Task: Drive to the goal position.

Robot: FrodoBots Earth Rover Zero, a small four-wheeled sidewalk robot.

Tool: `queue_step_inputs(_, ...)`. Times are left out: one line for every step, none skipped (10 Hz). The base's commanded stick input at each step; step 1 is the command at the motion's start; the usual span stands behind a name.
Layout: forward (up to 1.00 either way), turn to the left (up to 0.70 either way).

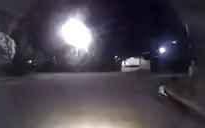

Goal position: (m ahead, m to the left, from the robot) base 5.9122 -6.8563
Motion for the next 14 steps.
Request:
queue_step_inputs(0.7, -0.35)
queue_step_inputs(0.7, -0.35)
queue_step_inputs(0.7, -0.35)
queue_step_inputs(0.7, -0.32)
queue_step_inputs(0.7, -0.07)
queue_step_inputs(0.7, 0.0)
queue_step_inputs(0.7, 0.0)
queue_step_inputs(0.7, 0.0)
queue_step_inputs(0.7, -0.32)
queue_step_inputs(0.7, -0.35)
queue_step_inputs(0.7, -0.35)
queue_step_inputs(0.7, -0.35)
queue_step_inputs(0.7, -0.18)
queue_step_inputs(0.7, -0.02)
